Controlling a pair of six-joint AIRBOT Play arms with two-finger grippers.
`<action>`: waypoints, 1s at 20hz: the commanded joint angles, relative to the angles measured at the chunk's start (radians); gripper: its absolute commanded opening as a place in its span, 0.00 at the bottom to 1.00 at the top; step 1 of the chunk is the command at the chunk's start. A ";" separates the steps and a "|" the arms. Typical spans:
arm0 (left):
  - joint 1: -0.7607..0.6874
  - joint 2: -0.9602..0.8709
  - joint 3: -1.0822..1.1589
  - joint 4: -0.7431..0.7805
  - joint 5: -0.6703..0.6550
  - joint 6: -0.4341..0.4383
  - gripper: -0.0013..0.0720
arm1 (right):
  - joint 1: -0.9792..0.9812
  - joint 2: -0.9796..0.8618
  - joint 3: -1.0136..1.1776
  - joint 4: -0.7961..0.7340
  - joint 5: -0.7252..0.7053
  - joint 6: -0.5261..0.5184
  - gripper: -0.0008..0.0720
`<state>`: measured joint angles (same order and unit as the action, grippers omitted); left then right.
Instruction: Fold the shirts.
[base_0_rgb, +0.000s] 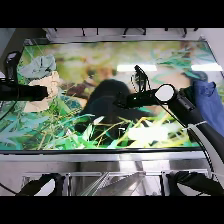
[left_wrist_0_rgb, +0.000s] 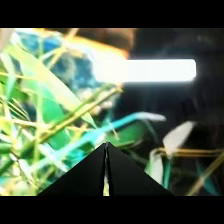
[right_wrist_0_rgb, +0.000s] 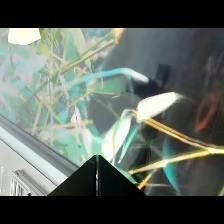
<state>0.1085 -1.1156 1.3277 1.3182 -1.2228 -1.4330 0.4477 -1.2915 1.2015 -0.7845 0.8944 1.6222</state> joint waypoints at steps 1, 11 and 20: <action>0.128 -0.137 0.116 0.029 0.053 -0.024 0.59 | 0.000 0.000 0.000 0.000 0.000 0.000 0.04; 0.316 -0.892 0.573 -0.015 0.055 -0.023 0.76 | 0.000 -0.006 0.000 0.003 -0.050 0.000 0.04; 0.293 -1.012 0.689 -0.160 0.042 0.046 0.04 | -0.004 -0.005 0.000 0.137 -0.134 0.007 0.04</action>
<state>0.4065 -2.1460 2.0251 1.1862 -1.1755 -1.4193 0.4458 -1.2964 1.2011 -0.7422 0.7692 1.6234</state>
